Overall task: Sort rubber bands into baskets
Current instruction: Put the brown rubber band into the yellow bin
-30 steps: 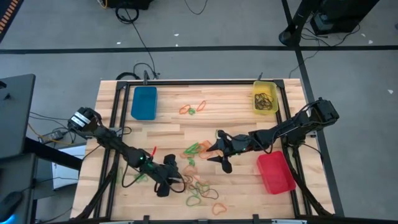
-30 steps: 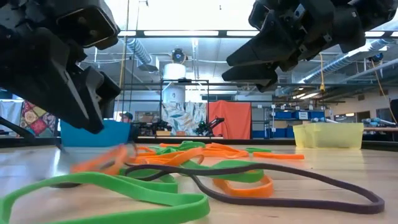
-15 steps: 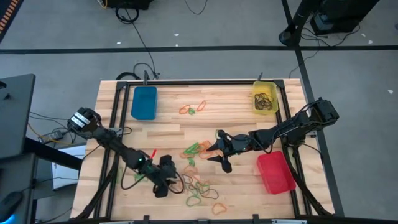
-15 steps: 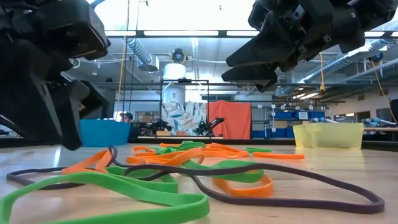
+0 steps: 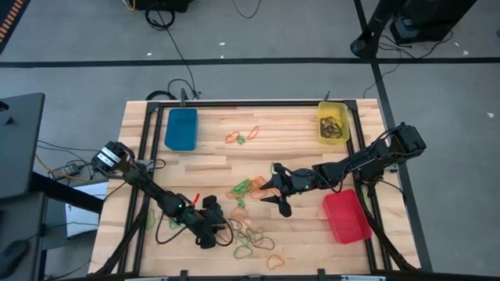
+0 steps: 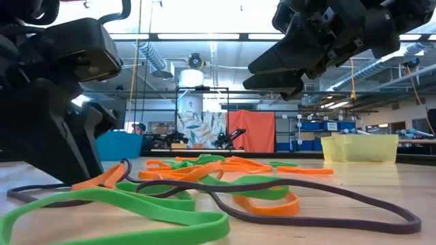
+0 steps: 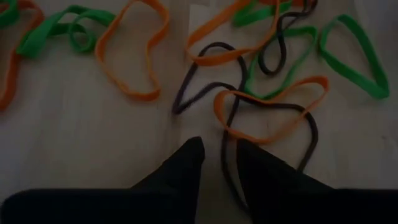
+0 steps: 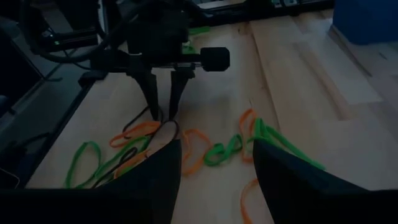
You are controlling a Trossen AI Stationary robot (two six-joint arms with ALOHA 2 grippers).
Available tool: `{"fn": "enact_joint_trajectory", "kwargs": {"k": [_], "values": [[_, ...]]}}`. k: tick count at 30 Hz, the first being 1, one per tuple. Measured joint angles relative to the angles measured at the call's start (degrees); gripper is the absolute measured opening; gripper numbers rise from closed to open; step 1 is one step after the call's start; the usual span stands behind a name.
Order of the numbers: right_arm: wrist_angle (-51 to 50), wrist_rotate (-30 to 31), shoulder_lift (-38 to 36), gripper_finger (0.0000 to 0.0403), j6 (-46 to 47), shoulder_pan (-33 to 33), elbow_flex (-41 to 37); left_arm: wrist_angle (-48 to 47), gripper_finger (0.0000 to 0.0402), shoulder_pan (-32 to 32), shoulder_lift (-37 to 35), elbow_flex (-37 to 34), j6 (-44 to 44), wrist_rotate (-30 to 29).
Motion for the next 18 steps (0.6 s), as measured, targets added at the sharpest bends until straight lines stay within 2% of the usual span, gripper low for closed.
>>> {"fn": "enact_joint_trajectory", "kwargs": {"k": [6, 14, 18], "values": [[0.02, 0.35, 0.0, 0.0211, -1.18, 0.0, 0.0, -1.17, 0.0012, 0.09, 0.12, 0.2, -0.38, -0.41], [-0.09, 6.08, 0.0, 0.021, -0.11, 0.0, 0.0, 1.43, 0.0004, -0.98, -1.23, -0.28, 1.26, -1.96], [-0.22, 6.1, 0.0, 0.021, -0.08, 0.0, 0.0, -3.31, 0.0002, -1.57, -5.8, -0.87, 2.94, -2.11]]}}
